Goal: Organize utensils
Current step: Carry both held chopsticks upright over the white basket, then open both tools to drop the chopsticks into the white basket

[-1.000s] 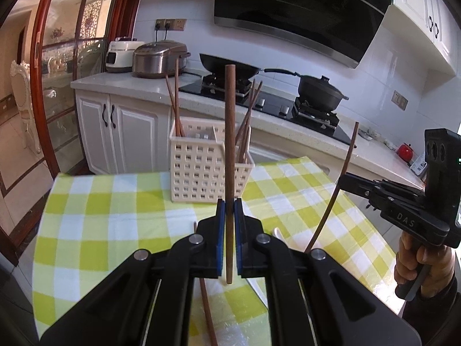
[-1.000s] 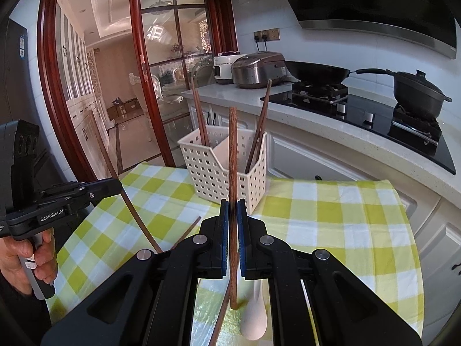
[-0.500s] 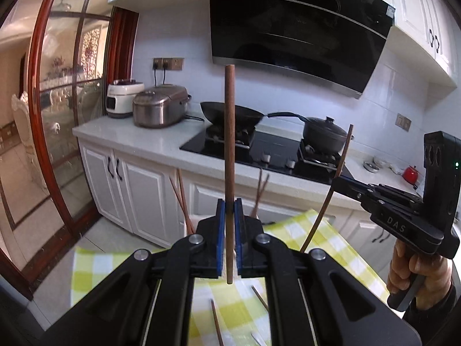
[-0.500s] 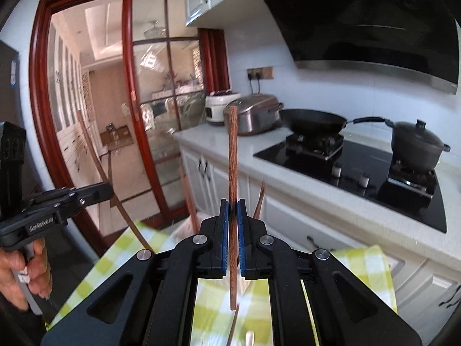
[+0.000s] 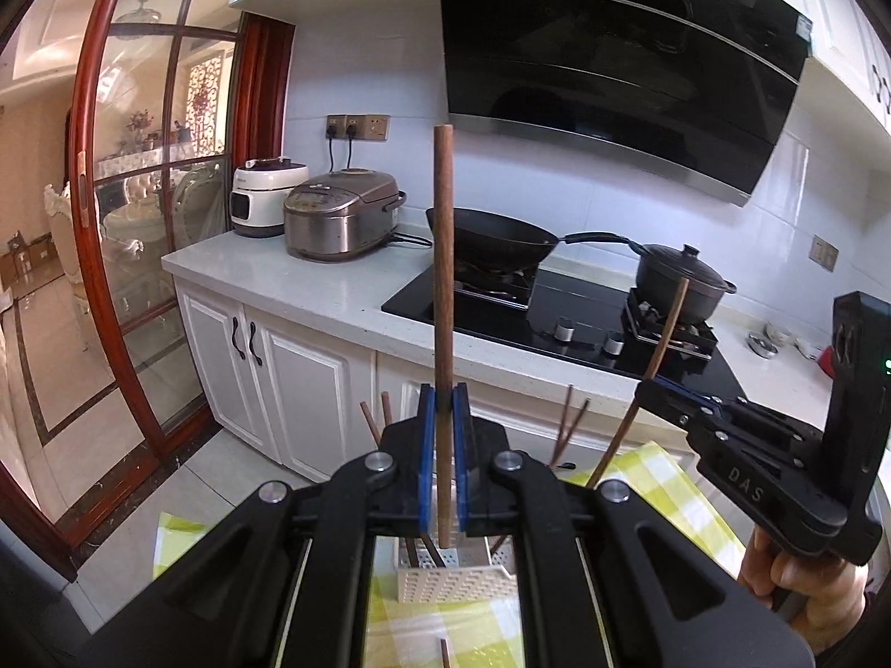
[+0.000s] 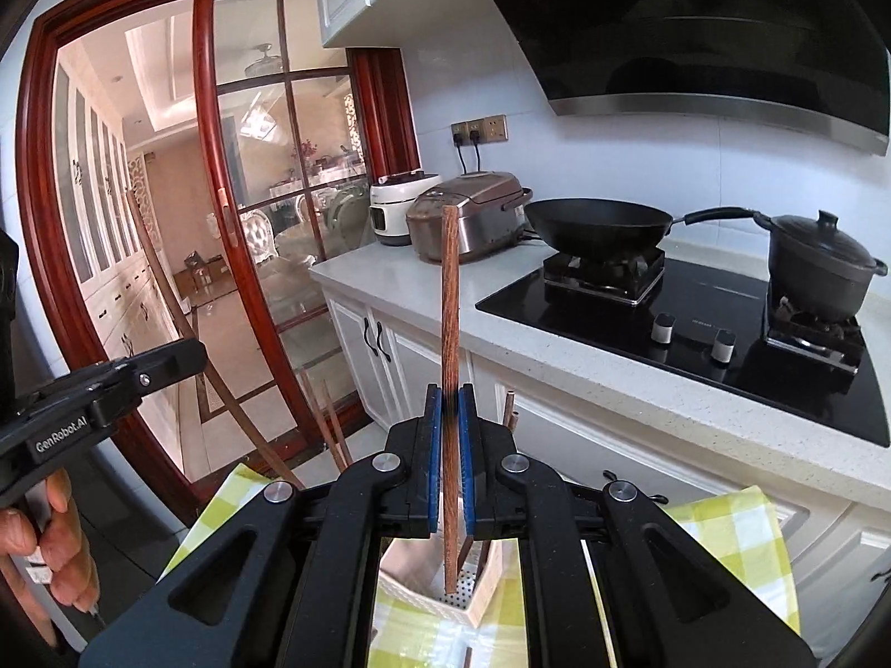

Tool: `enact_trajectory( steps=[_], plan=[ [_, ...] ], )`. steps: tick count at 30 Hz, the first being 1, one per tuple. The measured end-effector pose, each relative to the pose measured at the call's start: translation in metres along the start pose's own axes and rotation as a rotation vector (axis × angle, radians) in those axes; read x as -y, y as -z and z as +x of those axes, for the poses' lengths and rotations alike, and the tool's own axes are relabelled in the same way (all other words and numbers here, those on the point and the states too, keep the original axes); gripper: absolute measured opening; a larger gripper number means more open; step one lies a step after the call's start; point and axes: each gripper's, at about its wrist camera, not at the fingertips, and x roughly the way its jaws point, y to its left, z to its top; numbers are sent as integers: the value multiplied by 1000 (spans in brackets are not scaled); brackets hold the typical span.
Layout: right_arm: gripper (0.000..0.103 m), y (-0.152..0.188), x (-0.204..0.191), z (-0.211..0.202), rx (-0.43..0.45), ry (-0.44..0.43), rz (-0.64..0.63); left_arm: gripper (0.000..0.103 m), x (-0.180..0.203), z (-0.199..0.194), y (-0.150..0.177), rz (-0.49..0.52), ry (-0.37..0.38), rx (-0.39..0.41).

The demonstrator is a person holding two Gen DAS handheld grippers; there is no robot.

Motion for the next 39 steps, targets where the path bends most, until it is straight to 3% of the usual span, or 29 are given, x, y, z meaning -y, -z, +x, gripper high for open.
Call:
enact_trajectory(
  steps=[6,18,33,37,39],
  plan=[
    [7,9,5,20,-17,9,19,6,-7,24,16,-17,-27,-9],
    [7,41,8,51,-141,1,33,6,-3,80,59,25,-57,-172],
    [7,61,8,70,-219,7,15,7,-8,120,81,32,-71,-350],
    [8,58,10,65,-206,34,5,19,-6,116,81,27,-42,-338],
    [8,55,13,60,-189,47,2,20,-5,111,79,25,-31,-324]
  ],
)
